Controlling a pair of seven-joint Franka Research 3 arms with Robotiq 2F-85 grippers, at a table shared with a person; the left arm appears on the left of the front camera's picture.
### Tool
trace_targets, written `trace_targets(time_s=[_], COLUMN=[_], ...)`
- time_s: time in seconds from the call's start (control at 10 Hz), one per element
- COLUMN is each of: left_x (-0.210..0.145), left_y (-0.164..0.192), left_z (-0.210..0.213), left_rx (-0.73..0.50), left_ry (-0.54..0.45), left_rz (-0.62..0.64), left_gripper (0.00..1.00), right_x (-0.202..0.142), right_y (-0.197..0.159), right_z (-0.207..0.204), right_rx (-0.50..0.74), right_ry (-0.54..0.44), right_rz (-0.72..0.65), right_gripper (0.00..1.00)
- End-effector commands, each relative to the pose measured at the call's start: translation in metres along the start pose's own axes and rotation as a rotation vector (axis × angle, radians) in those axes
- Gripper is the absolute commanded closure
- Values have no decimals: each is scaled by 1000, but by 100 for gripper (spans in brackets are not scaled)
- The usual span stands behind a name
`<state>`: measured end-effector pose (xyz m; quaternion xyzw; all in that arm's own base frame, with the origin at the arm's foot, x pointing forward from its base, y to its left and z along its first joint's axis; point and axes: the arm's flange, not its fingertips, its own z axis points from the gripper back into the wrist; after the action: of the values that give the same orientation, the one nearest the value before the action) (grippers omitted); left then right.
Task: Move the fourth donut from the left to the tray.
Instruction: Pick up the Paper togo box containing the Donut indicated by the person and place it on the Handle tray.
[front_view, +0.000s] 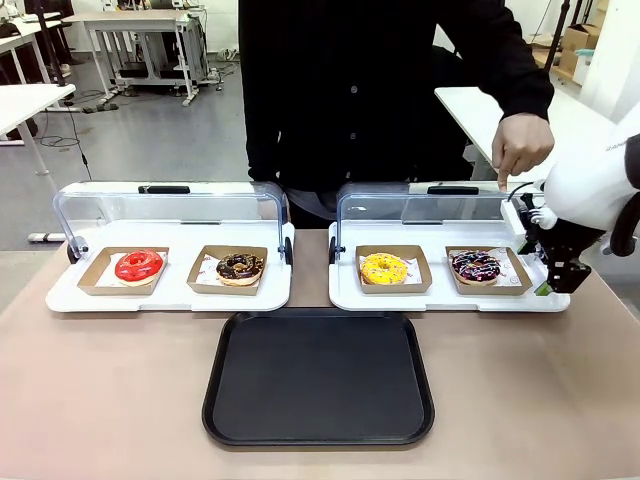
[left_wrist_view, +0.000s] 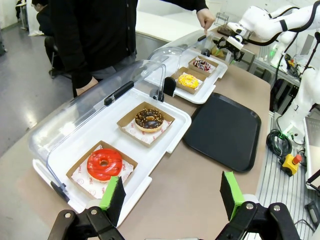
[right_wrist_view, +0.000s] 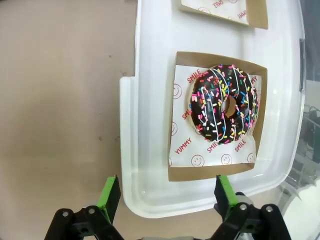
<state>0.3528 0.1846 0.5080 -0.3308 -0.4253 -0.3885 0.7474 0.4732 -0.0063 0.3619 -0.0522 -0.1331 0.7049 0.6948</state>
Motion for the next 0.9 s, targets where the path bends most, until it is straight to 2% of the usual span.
trace_targets(time_s=[0.0,0.8], left_x=[1,1], left_y=[0,0], left_z=[2,2], left_rx=[-6,-6], left_ry=[-17,-17], left_rz=[-25,-25], left_gripper=[0,0], right_x=[1,3], right_y=[-7,-27], right_z=[-9,-53], right_rx=[-36,-43], right_ry=[46,79], right_rz=[-11,-5], right_gripper=[0,0])
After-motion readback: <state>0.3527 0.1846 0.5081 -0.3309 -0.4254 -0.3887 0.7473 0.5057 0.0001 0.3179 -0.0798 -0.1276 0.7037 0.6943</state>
